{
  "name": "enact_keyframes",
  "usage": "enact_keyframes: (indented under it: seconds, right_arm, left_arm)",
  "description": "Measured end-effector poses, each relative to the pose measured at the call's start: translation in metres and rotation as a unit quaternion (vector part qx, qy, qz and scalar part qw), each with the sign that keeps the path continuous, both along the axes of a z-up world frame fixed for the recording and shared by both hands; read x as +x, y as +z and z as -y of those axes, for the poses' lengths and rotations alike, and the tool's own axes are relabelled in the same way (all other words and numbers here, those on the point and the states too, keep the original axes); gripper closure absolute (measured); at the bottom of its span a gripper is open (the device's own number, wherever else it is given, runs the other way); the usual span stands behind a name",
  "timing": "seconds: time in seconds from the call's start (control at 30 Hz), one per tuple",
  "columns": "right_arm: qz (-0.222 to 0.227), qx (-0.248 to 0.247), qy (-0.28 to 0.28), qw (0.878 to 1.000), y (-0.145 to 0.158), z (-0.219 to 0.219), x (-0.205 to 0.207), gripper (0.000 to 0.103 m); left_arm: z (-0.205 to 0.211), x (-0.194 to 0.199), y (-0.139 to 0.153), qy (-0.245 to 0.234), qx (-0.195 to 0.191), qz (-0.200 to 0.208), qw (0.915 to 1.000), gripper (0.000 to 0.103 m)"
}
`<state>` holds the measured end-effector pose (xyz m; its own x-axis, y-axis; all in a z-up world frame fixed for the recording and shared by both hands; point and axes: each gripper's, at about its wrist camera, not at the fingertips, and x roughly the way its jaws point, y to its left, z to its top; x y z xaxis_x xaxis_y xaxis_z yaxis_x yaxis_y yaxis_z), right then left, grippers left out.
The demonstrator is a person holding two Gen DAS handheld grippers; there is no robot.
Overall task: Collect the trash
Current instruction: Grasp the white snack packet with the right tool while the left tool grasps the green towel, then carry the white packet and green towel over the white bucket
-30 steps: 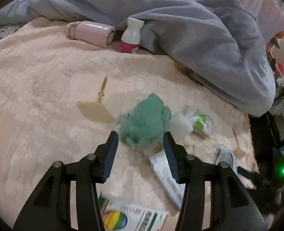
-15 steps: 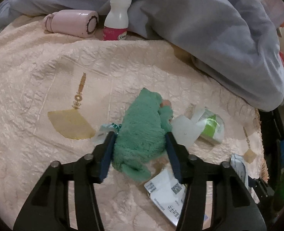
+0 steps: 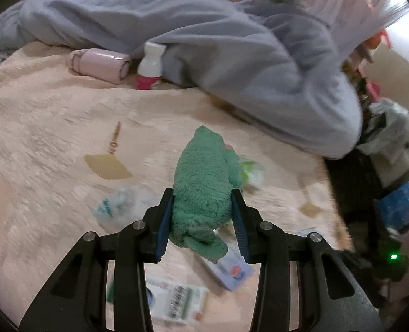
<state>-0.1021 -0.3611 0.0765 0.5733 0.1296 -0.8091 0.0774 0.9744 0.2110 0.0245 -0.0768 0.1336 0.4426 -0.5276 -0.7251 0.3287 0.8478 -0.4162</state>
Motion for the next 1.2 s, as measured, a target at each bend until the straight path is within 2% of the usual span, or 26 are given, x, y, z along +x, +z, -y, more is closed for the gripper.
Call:
enact_keyframes:
  seconds: [0.13,0.4,0.53,0.87,1.2]
  right_arm:
    - [0.008,0.015,-0.001,1.0,0.009,0.001,-0.016,0.049]
    - [0.025,0.014,-0.001,1.0,0.024,0.005,-0.052,0.049]
    - [0.026,0.01,-0.01,1.0,0.027,0.014,-0.067,0.049]
    - [0.026,0.003,-0.052,0.998,0.03,0.053,-0.112,0.049]
    - [0.018,-0.005,-0.121,0.992,0.028,0.122,-0.165,0.049]
  left_arm:
    - [0.005,-0.018,0.013,-0.018,-0.026,-0.015,0.9994,0.065]
    - [0.032,-0.065,0.025,-0.055,-0.028,-0.008,0.9981,0.065]
    - [0.063,-0.093,0.023,-0.087,-0.012,0.002,0.9961,0.065]
    - [0.14,-0.14,0.01,-0.153,-0.008,-0.004,0.9882,0.065]
    - [0.226,-0.178,-0.005,-0.22,-0.002,-0.015,0.9753,0.065]
